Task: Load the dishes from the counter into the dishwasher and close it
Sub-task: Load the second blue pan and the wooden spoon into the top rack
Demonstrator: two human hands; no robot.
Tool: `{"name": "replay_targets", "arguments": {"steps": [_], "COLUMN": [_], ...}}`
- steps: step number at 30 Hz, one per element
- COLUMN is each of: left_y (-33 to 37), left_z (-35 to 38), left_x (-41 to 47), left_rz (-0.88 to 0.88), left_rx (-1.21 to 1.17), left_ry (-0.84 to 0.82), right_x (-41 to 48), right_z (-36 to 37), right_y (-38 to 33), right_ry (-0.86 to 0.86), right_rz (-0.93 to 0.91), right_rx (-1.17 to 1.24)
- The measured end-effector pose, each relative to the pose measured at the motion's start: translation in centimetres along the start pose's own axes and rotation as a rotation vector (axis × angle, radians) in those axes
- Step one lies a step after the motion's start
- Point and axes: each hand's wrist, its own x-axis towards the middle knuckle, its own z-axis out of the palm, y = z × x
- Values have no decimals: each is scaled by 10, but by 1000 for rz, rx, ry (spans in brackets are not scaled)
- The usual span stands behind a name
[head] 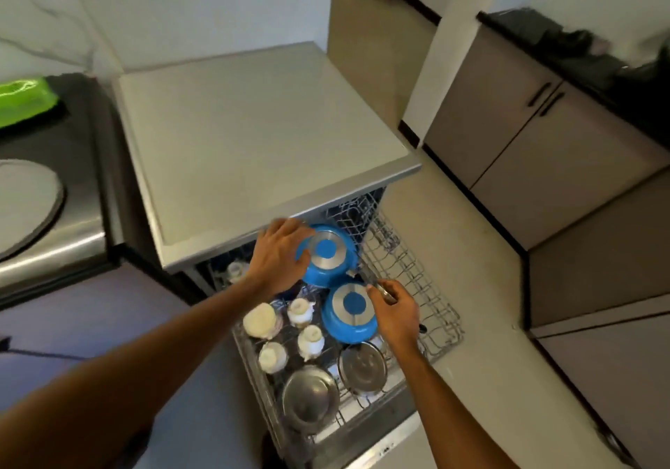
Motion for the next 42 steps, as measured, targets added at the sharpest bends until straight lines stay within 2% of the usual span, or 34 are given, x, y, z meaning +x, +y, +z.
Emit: {"name": "replay_targets", "arguments": {"steps": [6,13,18,22,31,34,38,42], "left_y": [2,7,8,11,17,18,18,17], "left_z": [32,75,80,75,68,68,68,67], "left_x": [124,191,195,196,195,194,194,194], "left_rz": [18,113,113,106,80,68,64,57], "left_rx": [93,267,293,304,329,331,335,330], "left_ry": [-196,-239,-222,-224,-240,-240,-234,-225], "right_x": [93,187,226,240,231,234,243,263], "right_z": [21,45,40,27,26,32,27,21], "right_y": [-5,3,4,17,19,24,27,25], "right_ry": [12,-29,5,-1,-50,-45,-172,-436], "right_rz": [23,33,-70,-67,-82,-92,-162,-339], "right_rx": [-69,-135,-184,-178,18,-45,-125,-384]}}
